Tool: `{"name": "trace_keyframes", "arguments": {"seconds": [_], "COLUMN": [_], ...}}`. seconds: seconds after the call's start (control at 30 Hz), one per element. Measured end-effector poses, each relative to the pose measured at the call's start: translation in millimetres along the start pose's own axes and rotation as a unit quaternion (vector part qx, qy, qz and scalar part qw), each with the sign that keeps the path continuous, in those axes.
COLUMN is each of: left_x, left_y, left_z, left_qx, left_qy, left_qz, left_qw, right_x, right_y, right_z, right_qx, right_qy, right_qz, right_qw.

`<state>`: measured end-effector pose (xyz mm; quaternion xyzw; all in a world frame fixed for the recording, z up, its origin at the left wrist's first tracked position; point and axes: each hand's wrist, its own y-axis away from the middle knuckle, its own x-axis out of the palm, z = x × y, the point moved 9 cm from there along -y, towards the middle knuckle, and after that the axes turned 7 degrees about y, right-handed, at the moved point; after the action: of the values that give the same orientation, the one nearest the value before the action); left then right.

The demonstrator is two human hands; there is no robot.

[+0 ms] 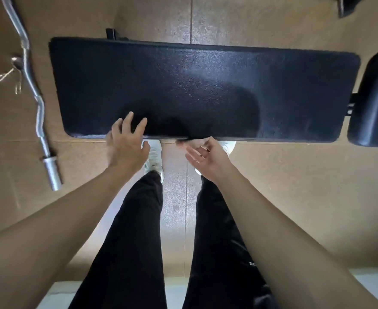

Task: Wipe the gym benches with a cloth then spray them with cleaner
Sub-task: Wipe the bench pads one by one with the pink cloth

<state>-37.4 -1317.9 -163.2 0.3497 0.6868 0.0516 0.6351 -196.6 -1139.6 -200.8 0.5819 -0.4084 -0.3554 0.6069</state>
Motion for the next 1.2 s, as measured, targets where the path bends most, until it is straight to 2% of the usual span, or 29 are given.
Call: {"name": "trace_keyframes", "arguments": {"seconds": [0.1,0.27,0.47,0.57,0.63,0.73,0.83,0.9,0.97,1.03,1.1,1.13,1.2], "left_x": [-3.9,-1.2,0.9,4.4,1.3,-18.6,-31.2,-19.3,-0.7,21.0,28.7,27.7,22.9], "left_y": [8.4,15.7,13.0,14.2,14.5,12.5,15.8,18.7,21.3,30.0,36.5,34.1,26.5], "left_z": [47.7,100.6,119.1,122.3,127.7,151.0,194.1,220.1,236.6,239.4,224.8,219.5,216.6], "left_qx": [-0.028,-0.066,-0.052,-0.047,-0.026,0.011,-0.051,-0.158,-0.276,-0.380,-0.397,-0.372,-0.332], "left_qy": [0.010,0.003,0.026,0.060,0.104,0.228,0.309,0.395,0.462,0.539,0.627,0.659,0.699], "left_qz": [-0.003,0.007,-0.008,0.018,0.015,-0.046,-0.093,-0.061,0.000,0.102,0.207,0.238,0.237], "left_qw": [1.000,0.998,0.998,0.997,0.994,0.973,0.945,0.903,0.843,0.745,0.638,0.609,0.588], "right_x": [32.0,71.8,104.1,113.9,121.4,144.5,173.1,194.4,214.0,231.5,246.5,252.6,258.0], "right_y": [-0.5,-12.9,-28.6,-30.6,-30.6,-30.6,-32.6,-33.6,-32.5,-29.8,-26.1,-23.3,-17.3], "right_z": [-19.6,-48.8,-74.8,-81.8,-88.5,-107.2,-130.7,-143.8,-155.4,-167.1,-176.6,-180.4,-180.5], "right_qx": [-0.002,0.000,0.020,0.022,0.023,0.037,0.048,0.044,0.045,0.051,0.057,0.056,0.047], "right_qy": [0.021,0.044,0.042,0.038,0.035,0.020,0.012,0.016,0.032,0.067,0.107,0.119,0.153], "right_qz": [0.013,-0.008,-0.015,-0.024,-0.021,0.006,0.024,0.040,0.050,0.062,0.075,0.076,0.073], "right_qw": [1.000,0.999,0.999,0.999,0.999,0.999,0.998,0.998,0.997,0.995,0.990,0.988,0.984]}}
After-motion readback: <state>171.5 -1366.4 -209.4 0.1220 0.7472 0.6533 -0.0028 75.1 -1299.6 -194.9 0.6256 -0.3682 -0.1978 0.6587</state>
